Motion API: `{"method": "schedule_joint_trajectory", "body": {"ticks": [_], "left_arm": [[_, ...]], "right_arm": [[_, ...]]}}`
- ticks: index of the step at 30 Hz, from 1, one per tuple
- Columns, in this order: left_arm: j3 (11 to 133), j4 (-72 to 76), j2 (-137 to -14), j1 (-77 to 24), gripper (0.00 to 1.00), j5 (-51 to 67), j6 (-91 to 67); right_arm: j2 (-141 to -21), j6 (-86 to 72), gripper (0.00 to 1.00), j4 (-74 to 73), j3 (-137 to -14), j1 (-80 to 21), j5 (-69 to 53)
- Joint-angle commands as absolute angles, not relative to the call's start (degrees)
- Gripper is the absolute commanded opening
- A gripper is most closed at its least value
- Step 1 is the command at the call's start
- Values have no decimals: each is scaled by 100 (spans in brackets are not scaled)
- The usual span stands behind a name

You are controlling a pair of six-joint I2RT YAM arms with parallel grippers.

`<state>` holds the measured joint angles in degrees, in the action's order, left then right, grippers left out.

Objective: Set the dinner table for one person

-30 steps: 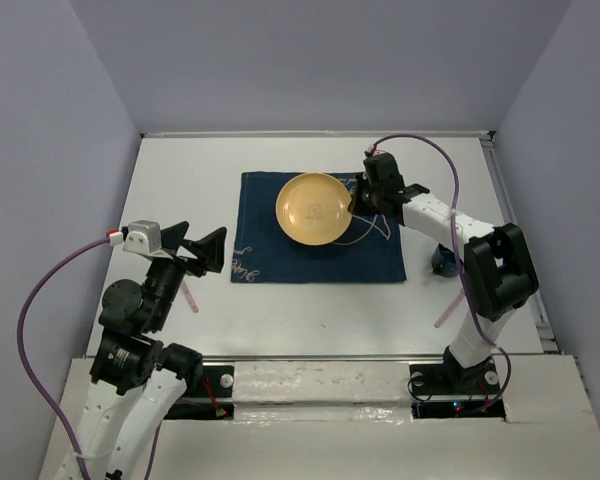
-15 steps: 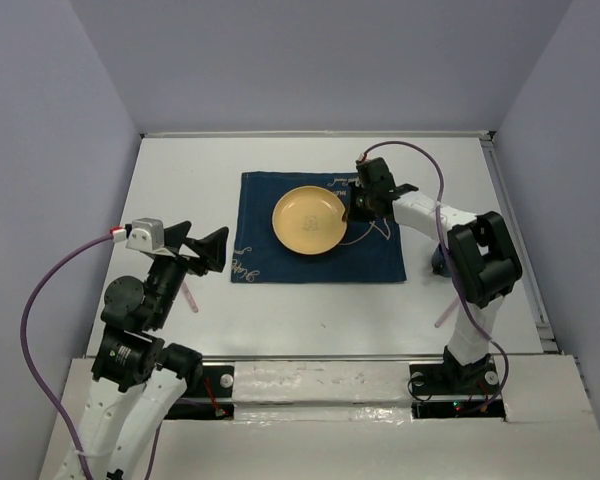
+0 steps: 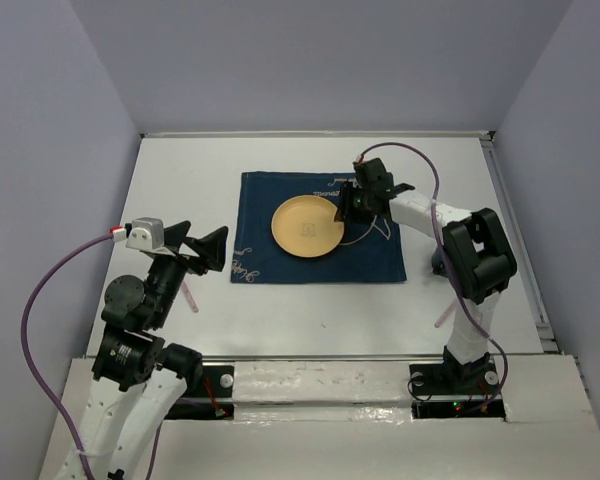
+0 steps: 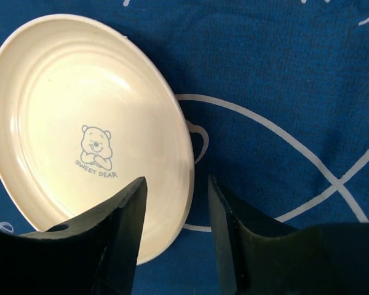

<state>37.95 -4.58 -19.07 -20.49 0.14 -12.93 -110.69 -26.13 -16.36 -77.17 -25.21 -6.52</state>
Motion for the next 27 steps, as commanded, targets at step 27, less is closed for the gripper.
{"method": "schedule_joint_trajectory", "body": {"ticks": [27], "left_arm": [[3788, -360, -1802, -2013, 99, 545, -1222]], "right_arm": [[-6714, -3033, 43, -2101, -4403, -729, 2813]]}}
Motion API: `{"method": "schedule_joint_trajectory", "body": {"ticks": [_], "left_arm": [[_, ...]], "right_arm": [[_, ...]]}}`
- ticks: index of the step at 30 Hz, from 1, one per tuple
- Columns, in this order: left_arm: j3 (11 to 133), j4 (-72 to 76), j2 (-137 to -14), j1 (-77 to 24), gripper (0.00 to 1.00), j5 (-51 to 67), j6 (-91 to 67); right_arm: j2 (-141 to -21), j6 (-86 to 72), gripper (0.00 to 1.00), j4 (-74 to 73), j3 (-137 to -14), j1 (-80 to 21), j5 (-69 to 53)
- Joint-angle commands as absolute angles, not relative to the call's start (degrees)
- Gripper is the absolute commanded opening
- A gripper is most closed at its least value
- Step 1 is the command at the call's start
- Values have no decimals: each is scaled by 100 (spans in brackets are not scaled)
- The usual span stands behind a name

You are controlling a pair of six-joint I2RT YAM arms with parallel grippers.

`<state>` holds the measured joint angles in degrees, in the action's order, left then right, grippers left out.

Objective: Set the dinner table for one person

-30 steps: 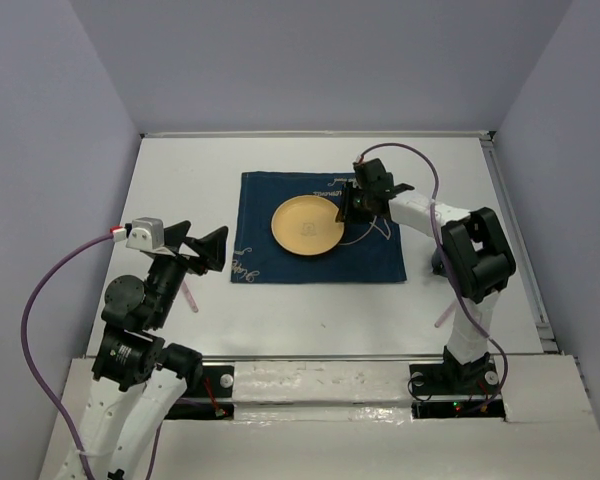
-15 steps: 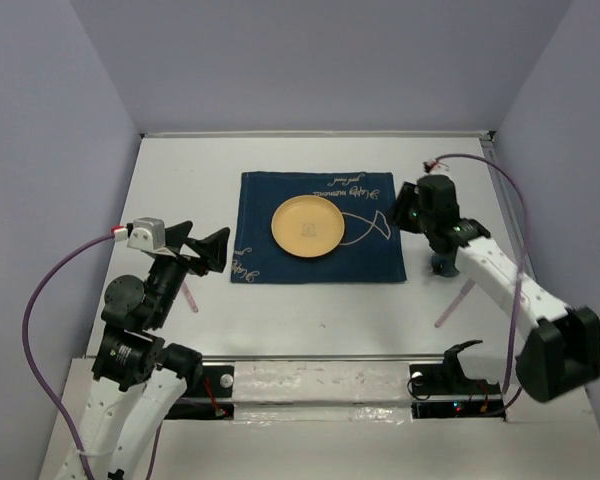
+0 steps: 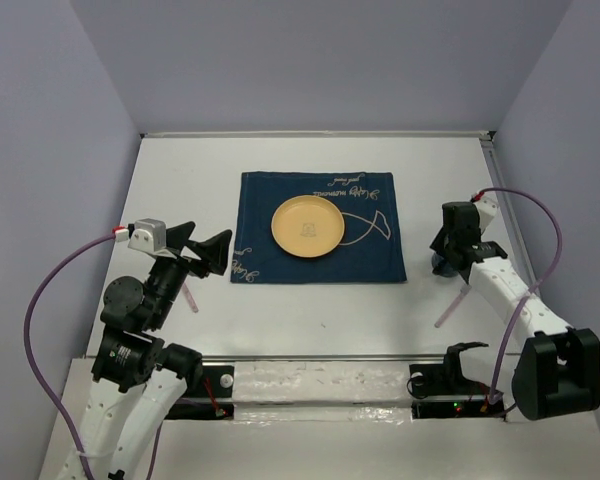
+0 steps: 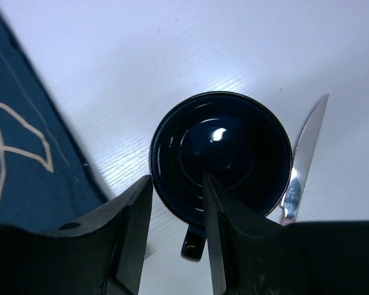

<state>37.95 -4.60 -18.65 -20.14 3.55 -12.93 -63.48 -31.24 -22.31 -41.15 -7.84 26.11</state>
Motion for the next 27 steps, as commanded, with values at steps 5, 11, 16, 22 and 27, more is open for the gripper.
{"method": "schedule_joint_trajectory", "body": {"ticks": [5, 11, 16, 22, 27], "left_arm": [[3788, -369, -1784, -2004, 99, 545, -1222], [3788, -369, -1793, -2013, 99, 554, -1222], [3779, -360, -1819, -2013, 99, 571, -1222], [3788, -343, -1933, -2013, 99, 606, -1230], [3788, -369, -2022, -1986, 99, 615, -1213]], "right_arm": [[-7233, -2874, 41, -1767, -4526, -677, 2628], [-7286, -2778, 34, -1670, -4561, -677, 2601], [-7629, -2541, 0, -1714, -4746, -677, 2864], [-7426, -1681, 0, -1819, -5560, -1334, 3216], [-8392, -1091, 0, -1854, -6906, -1881, 2322]]}}
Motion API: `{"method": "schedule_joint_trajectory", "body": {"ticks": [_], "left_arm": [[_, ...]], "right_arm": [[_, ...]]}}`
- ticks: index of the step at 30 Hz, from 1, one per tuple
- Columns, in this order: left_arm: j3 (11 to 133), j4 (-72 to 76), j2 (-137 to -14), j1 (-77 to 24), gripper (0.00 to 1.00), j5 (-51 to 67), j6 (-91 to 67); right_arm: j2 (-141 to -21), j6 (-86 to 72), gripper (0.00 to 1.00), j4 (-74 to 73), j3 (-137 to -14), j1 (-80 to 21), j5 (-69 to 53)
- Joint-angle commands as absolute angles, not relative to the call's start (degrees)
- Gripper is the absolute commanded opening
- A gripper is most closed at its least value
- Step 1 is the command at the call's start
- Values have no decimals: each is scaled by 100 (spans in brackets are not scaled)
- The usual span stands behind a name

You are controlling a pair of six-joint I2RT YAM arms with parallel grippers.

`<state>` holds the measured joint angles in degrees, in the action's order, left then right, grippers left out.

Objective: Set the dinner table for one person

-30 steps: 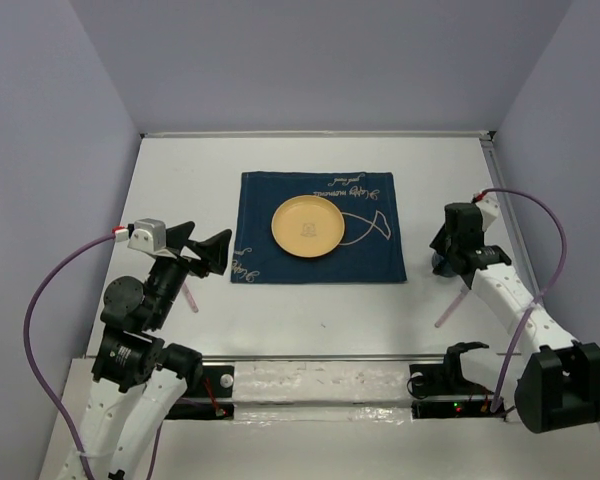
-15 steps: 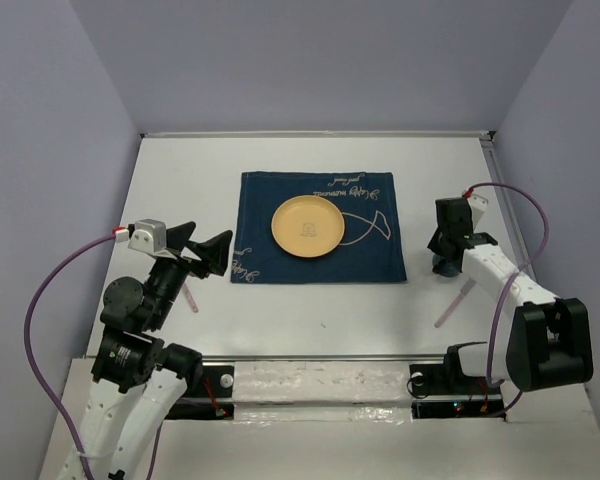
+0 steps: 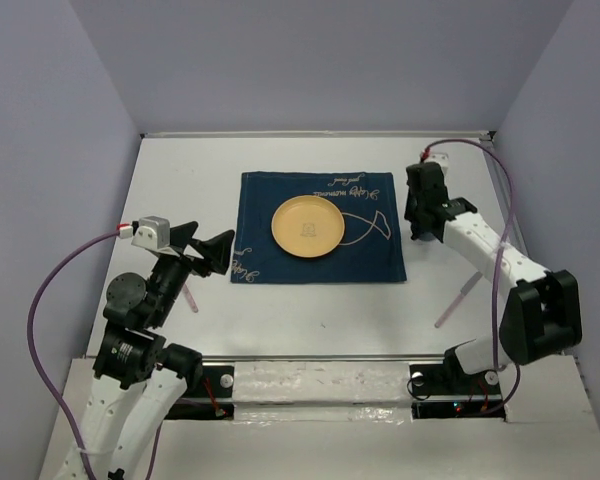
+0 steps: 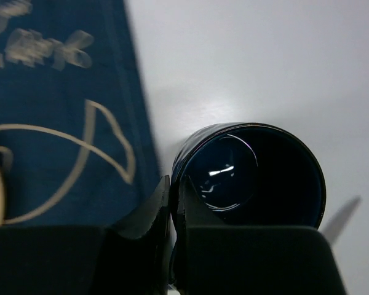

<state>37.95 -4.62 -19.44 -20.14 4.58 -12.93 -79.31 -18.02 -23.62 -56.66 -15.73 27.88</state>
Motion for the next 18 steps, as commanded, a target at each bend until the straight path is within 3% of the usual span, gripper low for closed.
{"method": "schedule_joint_trajectory", "body": {"ticks": [1, 9, 18], "left_arm": [[3779, -378, -2021, -1995, 99, 589, -1213], [3788, -360, -2127, -1986, 99, 641, -1222], [3797, -334, -2232, -1978, 99, 668, -1213]], "right_arm": [[-8768, -968, 0, -1872, -7126, -1959, 2172], [-10809, -308, 0, -2408, -9664, -2083, 1714], [-11663, -79, 0, -2619, -10564, -2197, 1626]]}}
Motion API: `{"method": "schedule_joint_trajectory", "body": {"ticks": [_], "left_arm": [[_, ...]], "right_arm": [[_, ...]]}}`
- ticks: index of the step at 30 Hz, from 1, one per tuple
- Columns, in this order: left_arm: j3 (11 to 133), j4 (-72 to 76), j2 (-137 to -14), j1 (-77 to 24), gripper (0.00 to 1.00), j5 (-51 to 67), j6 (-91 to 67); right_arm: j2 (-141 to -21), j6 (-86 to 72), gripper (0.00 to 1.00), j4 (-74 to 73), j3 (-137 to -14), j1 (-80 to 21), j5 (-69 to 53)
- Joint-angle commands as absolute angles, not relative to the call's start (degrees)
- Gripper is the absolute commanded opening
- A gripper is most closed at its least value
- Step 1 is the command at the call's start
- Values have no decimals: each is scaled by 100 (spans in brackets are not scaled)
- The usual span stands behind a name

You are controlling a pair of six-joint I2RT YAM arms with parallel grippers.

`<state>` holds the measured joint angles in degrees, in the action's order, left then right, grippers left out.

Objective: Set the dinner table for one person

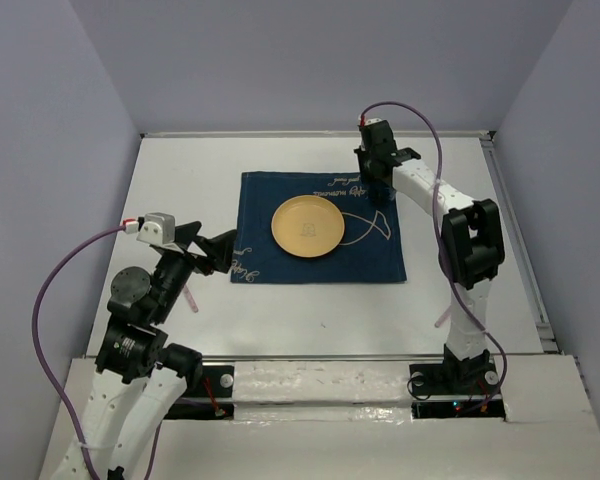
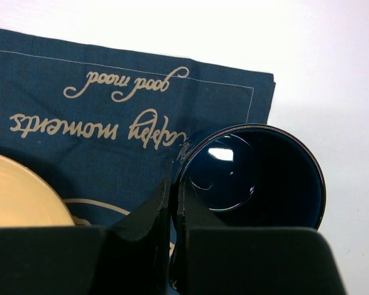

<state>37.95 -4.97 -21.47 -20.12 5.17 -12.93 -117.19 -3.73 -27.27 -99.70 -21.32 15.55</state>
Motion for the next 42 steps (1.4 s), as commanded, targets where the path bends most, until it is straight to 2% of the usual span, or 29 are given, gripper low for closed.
{"method": "schedule_joint_trajectory", "body": {"ticks": [1, 26, 30, 32, 33, 34, 37, 39, 42], "left_arm": [[3797, -334, -2250, -1978, 99, 677, -1213], [3788, -334, -2338, -1934, 99, 659, -1204], [3797, -325, -2364, -1934, 99, 650, -1204], [3797, -325, -2399, -1925, 99, 659, -1204], [3797, -316, -2408, -1925, 99, 659, -1204], [3797, -316, -2417, -1925, 99, 659, -1204], [3797, -325, -2426, -1907, 99, 598, -1213], [3797, -351, -2408, -1890, 99, 467, -1239], [3788, -430, -2399, -1855, 99, -32, -1336]], "right_arm": [[-11750, 104, 0, -2619, -10599, -2249, 1704], [-12647, 299, 0, -2496, -11250, -2250, 2004], [-12648, 229, 11, -2496, -11233, -2250, 2013], [-12534, 185, 24, -2461, -11232, -2250, 1986], [-12490, 176, 27, -2470, -11259, -2250, 1995], [-12437, 150, 42, -2478, -11267, -2250, 1995], [-12130, 44, 61, -2505, -11215, -2250, 1890], [-11789, -236, 65, -2549, -11023, -2312, 1715], [-11383, -588, 67, -2531, -10645, -2565, 1407]]}}
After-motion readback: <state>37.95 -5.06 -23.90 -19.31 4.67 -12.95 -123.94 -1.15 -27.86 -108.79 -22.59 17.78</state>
